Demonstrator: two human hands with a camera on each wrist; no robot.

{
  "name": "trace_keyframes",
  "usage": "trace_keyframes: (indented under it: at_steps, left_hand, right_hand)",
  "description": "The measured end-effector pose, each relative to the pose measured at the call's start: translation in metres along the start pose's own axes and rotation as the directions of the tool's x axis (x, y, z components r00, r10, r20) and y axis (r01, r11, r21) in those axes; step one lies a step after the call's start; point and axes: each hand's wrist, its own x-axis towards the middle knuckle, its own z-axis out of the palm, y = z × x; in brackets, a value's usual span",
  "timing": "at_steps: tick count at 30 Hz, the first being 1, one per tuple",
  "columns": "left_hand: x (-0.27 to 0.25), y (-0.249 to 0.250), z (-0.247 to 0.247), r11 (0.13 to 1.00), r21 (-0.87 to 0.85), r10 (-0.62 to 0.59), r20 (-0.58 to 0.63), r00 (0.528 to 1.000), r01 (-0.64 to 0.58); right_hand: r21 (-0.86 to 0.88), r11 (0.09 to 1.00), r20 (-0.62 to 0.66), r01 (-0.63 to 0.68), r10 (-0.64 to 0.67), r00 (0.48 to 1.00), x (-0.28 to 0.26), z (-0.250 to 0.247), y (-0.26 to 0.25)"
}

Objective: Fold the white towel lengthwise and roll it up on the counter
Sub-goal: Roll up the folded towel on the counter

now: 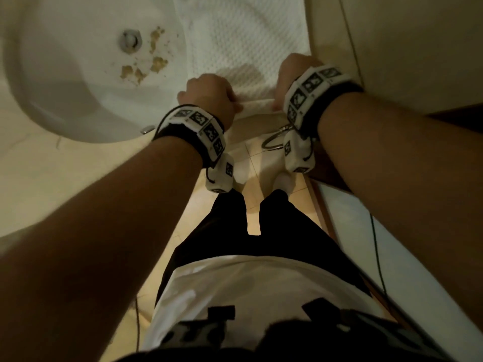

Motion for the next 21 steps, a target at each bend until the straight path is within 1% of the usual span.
trace_keyframes:
  at_steps: [2,4,6,8,10,11,12,13,15,16,18,21]
  left_hand:
    - [-0.002,0.001,-0.002,0.993,0.111,0.034,-0.039,0.999,-0.030]
    - [-0.009,0.001,0.001,0.974,0.201,0.123,-0.097,0.988,-0.101]
    - [-0.019,0.001,0.009,0.946,0.264,0.230,-0.131,0.964,-0.190]
    - [-0.029,-0.001,0.019,0.912,0.313,0.313,-0.110,0.943,-0.266]
    - [-0.036,0.000,0.025,0.898,0.322,0.344,-0.092,0.935,-0.299]
    - [-0.038,0.000,0.027,0.898,0.321,0.345,-0.087,0.935,-0.302]
    - [-0.040,0.001,0.027,0.895,0.325,0.347,-0.079,0.935,-0.305]
    - [-0.043,0.001,0.030,0.893,0.329,0.344,-0.062,0.937,-0.306]
    - [-0.052,0.000,0.036,0.887,0.347,0.332,-0.022,0.943,-0.304]
    - [-0.057,-0.001,0.039,0.882,0.354,0.332,0.001,0.943,-0.311]
    - [-0.064,-0.006,0.045,0.879,0.332,0.360,0.011,0.933,-0.343]
    - [-0.057,-0.018,0.052,0.879,0.282,0.413,-0.048,0.910,-0.384]
  right_hand:
    - [-0.068,0.997,-0.032,-0.036,0.034,0.999,-0.001,-0.003,-0.006]
    - [-0.186,0.977,-0.039,-0.103,0.098,0.994,-0.004,-0.007,-0.010]
    - [-0.300,0.949,-0.002,-0.096,0.100,0.995,-0.008,-0.014,-0.014]
    - [-0.323,0.946,0.019,-0.027,0.035,0.999,-0.016,-0.011,-0.015]
    - [-0.341,0.936,-0.034,0.087,-0.104,0.994,-0.028,0.004,-0.012]
    - [-0.357,0.921,-0.098,0.156,-0.203,0.974,-0.035,0.014,-0.008]
    - [-0.358,0.907,-0.166,0.223,-0.297,0.940,-0.042,0.024,-0.003]
    - [-0.357,0.892,-0.236,0.278,-0.374,0.897,-0.048,0.034,0.005]
    - [-0.392,0.861,-0.374,0.323,-0.470,0.800,-0.052,0.050,0.021]
    - [-0.410,0.848,-0.392,0.334,-0.495,0.776,-0.052,0.057,0.029]
    - [-0.436,0.823,-0.380,0.364,-0.535,0.754,-0.052,0.066,0.039]
    - [-0.431,0.801,-0.426,0.415,-0.586,0.689,-0.044,0.066,0.043]
